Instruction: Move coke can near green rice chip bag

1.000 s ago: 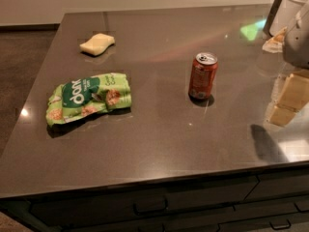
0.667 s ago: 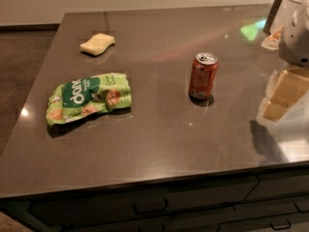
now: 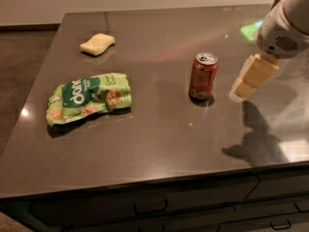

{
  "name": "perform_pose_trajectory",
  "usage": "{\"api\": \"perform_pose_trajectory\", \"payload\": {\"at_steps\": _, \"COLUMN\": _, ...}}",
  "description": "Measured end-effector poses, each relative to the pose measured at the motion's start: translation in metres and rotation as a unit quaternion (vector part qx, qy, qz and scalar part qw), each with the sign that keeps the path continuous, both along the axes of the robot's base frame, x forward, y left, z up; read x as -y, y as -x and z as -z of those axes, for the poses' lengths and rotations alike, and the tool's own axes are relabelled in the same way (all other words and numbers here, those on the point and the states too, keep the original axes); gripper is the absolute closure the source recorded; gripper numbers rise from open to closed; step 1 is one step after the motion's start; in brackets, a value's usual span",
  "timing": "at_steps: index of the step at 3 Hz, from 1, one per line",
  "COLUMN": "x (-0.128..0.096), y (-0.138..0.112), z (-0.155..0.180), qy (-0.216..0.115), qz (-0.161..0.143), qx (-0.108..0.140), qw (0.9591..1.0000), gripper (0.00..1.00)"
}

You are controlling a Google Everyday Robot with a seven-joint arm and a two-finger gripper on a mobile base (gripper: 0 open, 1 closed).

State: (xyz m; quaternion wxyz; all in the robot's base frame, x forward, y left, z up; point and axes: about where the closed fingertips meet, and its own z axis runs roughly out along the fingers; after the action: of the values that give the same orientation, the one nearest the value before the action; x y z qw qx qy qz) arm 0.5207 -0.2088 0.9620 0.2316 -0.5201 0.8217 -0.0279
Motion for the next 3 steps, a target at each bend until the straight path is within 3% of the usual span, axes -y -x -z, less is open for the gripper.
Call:
{"api": "perform_pose_trajectory", "payload": {"at_steps": 1, "x": -0.006, "y": -0.032, "z": 0.008, "qy": -0.039, "qz": 0.025, "qx": 0.005, "qw": 0.9989, "gripper": 0.0}}
{"api": "perform_pose_trajectory", "payload": {"at_steps": 3, "x": -0.034, "y": -0.063, "z": 0.035, "qy": -0.103, "qz": 0.035, "qx": -0.013, "qw": 0.9939, "gripper": 0.0}}
